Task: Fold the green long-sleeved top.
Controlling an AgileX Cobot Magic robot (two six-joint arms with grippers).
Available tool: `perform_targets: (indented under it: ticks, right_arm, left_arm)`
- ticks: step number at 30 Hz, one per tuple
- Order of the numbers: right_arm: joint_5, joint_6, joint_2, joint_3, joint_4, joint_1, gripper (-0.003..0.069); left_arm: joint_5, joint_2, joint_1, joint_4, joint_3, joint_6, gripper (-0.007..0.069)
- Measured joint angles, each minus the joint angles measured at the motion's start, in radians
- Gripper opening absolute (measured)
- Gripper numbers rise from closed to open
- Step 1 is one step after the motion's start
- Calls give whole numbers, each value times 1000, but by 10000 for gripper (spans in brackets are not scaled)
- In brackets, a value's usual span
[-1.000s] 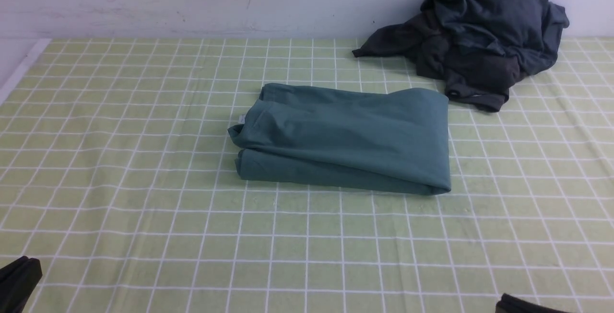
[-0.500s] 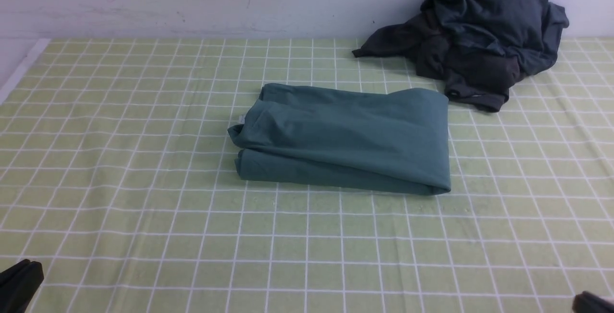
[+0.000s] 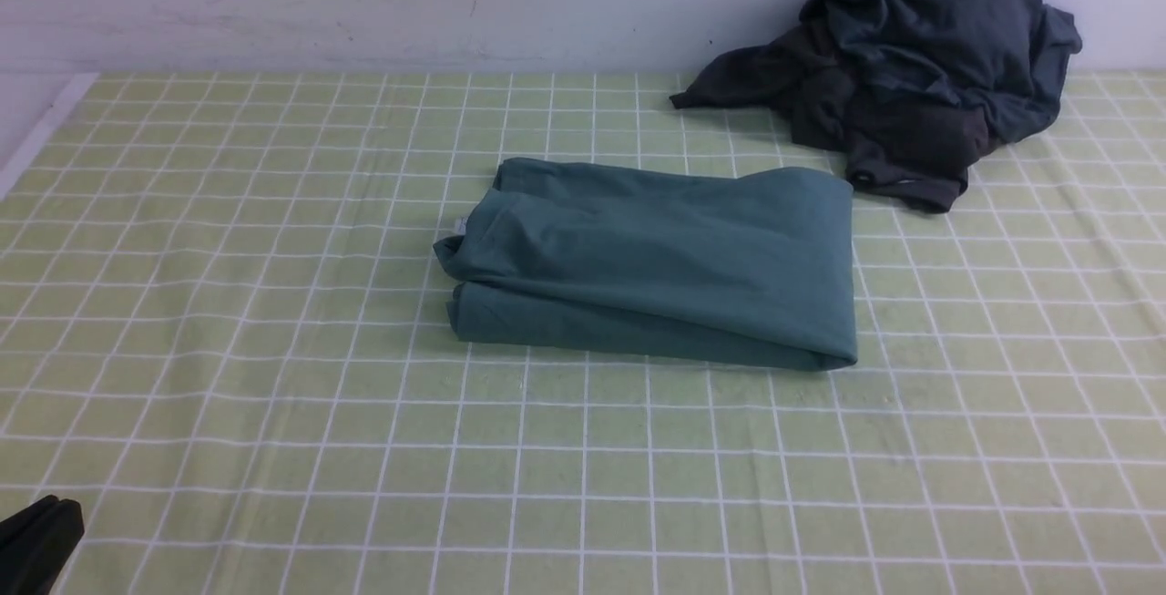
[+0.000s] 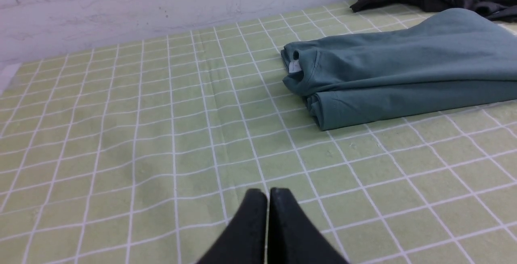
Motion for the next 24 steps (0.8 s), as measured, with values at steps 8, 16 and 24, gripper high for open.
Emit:
perform_targets:
  ticks: [8,16,24]
  right_arm:
    - [1,0,0,0,0,0,-14]
    - [2,0,0,0,0,0,-14]
    - [4,0,0,0,1,0,-14]
  left_arm:
    - [0,0,0,0,0,0,-3]
    - [0,0,0,0,0,0,-3]
    - [-2,-119,27,0,47,0,-3]
